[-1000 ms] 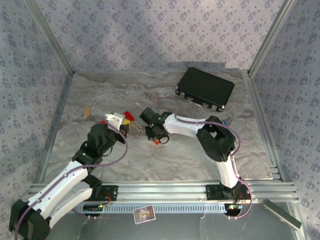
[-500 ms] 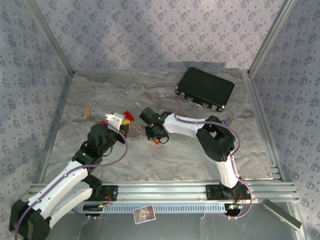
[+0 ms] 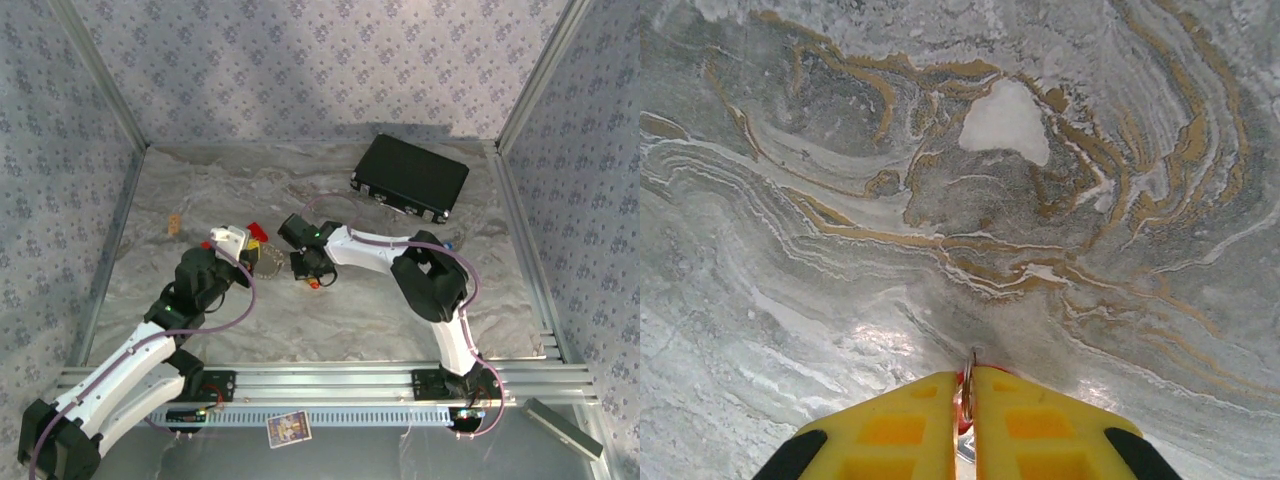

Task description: Put the keys on the keyring

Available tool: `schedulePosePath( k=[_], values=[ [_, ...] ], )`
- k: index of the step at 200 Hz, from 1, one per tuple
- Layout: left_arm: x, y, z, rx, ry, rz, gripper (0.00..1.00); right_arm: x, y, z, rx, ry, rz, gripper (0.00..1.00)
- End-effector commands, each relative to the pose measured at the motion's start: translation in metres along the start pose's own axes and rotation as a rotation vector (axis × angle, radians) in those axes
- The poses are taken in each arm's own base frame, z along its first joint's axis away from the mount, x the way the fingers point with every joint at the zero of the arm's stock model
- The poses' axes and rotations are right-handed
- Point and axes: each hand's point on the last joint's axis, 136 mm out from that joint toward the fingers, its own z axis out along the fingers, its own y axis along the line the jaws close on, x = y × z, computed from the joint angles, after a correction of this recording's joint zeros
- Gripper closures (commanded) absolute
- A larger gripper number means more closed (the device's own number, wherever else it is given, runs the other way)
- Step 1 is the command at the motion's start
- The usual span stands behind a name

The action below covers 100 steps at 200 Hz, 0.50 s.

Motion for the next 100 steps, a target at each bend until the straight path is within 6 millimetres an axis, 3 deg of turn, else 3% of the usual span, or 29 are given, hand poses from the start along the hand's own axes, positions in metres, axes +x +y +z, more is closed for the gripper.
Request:
schedulePosePath(
  k=[1, 63, 100],
  values=[
    [-0.028, -0.001, -0.007, -0.003, -0.083, 0.011, 1.0, 0.001, -0.008, 0.004, 0.046, 0.022, -0.014, 0.87],
    [-0.029, -0.001, -0.007, -0.001, -0.084, 0.014, 1.0, -0.001, -0.008, 0.0, 0.052, 0.006, -0.024, 0.96],
    [-0.031, -0.001, -0.009, -0.002, -0.084, 0.016, 1.0, -0.013, -0.008, -0.024, 0.045, -0.095, -0.045, 1.0]
  ],
)
